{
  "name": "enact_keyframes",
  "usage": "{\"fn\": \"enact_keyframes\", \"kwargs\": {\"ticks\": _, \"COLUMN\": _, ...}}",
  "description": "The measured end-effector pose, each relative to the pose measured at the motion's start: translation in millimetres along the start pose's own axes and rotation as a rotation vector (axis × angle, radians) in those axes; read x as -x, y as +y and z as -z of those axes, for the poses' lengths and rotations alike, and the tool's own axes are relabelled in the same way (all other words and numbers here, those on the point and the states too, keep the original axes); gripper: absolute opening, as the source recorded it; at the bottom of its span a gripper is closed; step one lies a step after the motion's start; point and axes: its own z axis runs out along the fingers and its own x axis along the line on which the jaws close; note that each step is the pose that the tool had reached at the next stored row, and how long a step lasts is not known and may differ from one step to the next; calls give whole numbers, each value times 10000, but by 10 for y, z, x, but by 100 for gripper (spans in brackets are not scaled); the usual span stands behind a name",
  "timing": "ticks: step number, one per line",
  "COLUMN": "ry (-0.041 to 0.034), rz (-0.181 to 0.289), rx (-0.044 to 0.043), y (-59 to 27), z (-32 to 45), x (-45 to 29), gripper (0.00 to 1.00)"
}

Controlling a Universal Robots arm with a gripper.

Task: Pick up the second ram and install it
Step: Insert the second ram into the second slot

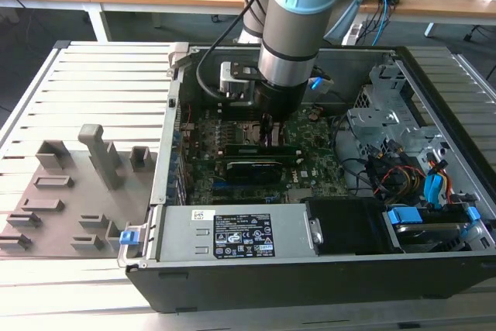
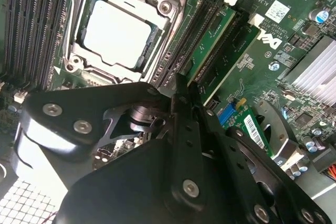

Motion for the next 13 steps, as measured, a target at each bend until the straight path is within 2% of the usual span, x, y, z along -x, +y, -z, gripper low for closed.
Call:
{"fn": "enact_keyframes", "kwargs": {"ticks": 2, "ry": -2, "rz": 1, "rx": -5, "y": -1, "z": -2, "x": 0, "gripper": 15}}
{"fn": "enact_keyframes", "kwargs": {"ticks": 3, "ry": 0, "rz": 0, "rx": 0, "y": 0, "z": -2, "x": 0, "gripper": 22}}
{"fn": "enact_keyframes", "kwargs": {"ticks": 4, "ry": 0, "rz": 0, "rx": -1, "y": 3, "z": 35, "x": 1, "gripper": 22}}
{"fn": "enact_keyframes", "kwargs": {"ticks": 5, "ry": 2, "rz": -1, "rx": -2, "y": 10, "z": 146, "x": 12, "gripper": 22}}
{"fn": "enact_keyframes", "kwargs": {"ticks": 7, "ry": 24, "rz": -2, "rx": -5, "y": 27, "z": 369, "x": 88, "gripper": 20}}
{"fn": "enact_keyframes", "kwargs": {"ticks": 8, "ry": 29, "rz": -1, "rx": -10, "y": 34, "z": 482, "x": 107, "gripper": 11}}
{"fn": "enact_keyframes", "kwargs": {"ticks": 9, "ry": 27, "rz": 0, "rx": -12, "y": 36, "z": 517, "x": 108, "gripper": 11}}
{"fn": "enact_keyframes", "kwargs": {"ticks": 13, "ry": 28, "rz": -2, "rx": -11, "y": 37, "z": 520, "x": 108, "gripper": 11}}
